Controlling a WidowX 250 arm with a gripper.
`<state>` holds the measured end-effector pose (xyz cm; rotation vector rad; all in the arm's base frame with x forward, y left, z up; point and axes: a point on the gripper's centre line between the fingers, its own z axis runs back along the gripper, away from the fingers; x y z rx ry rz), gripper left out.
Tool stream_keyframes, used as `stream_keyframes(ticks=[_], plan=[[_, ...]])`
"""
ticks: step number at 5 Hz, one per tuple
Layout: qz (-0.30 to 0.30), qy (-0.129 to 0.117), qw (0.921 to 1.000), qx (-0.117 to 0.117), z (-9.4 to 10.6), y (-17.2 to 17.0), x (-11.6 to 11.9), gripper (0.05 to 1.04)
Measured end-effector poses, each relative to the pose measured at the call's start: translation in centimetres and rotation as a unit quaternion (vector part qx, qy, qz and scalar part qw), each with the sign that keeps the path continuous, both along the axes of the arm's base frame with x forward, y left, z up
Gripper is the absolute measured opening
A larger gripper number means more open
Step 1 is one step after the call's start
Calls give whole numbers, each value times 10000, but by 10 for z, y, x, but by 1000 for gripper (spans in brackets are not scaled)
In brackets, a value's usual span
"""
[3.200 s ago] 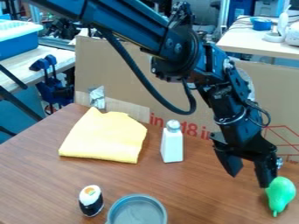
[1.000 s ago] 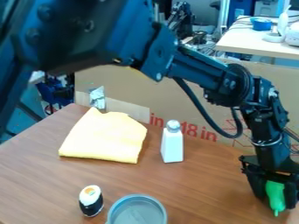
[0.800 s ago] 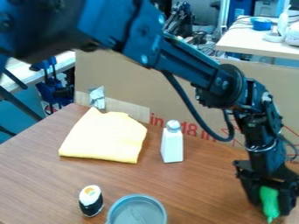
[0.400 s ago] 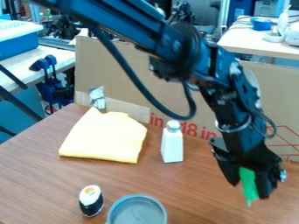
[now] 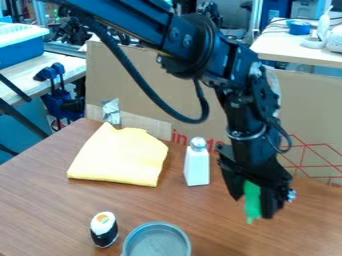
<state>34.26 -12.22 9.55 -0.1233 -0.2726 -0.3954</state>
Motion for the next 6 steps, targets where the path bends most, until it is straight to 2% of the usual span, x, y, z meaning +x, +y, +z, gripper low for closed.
stream_keyframes(ticks=[1,2,3,4,6], plan=[[197,52,9995,260,-1,23,4,843],[507,28,9983,298,-5,45,8,843],[762,237,9965,249,-13,65,9,843],[834,420,9952,276,-29,78,10,843],[621,696,9952,296,-58,76,11,843]])
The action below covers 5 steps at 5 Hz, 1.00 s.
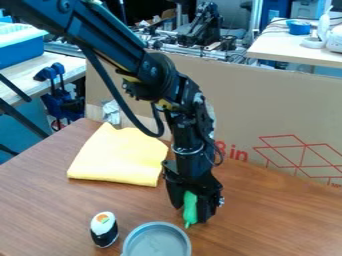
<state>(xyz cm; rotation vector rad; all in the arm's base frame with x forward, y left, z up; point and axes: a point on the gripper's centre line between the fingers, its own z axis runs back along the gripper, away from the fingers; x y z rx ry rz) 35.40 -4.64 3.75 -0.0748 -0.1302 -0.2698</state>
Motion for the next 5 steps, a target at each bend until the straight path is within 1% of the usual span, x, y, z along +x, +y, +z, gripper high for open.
stream_keyframes(ticks=[1,2,3,4,5], plan=[[-80,-72,9999,-80,-1,-4,3,878],[-207,76,9996,-150,-1,-7,0,1012],[-52,-192,9996,-184,13,-6,-2,1009],[126,-764,9967,-244,52,-2,-7,1007],[233,-1027,9942,-236,75,1,-19,1007]])
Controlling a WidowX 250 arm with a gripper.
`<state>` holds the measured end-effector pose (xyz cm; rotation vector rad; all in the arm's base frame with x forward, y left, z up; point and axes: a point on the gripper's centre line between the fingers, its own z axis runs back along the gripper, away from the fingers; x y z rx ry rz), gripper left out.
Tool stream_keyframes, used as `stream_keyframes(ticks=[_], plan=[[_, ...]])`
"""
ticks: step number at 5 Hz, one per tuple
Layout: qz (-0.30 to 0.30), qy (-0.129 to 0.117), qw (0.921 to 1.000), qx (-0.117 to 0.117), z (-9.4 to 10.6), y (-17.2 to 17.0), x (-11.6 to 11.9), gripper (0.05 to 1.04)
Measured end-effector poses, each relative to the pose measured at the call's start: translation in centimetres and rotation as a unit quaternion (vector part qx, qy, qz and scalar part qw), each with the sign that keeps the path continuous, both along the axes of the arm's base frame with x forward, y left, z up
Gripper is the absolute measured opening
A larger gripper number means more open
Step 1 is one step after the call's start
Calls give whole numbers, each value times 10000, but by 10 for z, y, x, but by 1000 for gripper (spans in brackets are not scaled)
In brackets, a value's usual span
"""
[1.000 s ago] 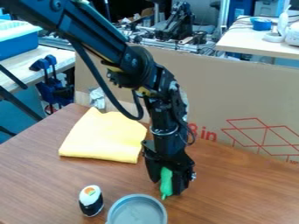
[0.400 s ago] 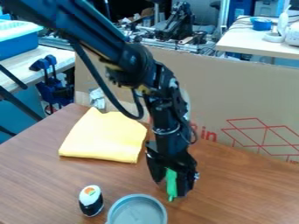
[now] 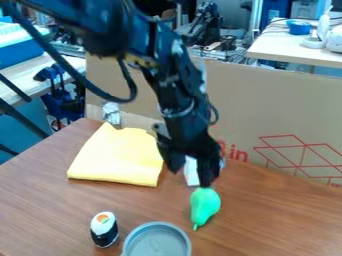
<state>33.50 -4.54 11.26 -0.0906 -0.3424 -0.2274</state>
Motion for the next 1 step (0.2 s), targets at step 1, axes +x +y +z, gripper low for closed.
stream_keyframes(ticks=[1], plan=[[84,455,9989,14,17,-3,-26,1007]])
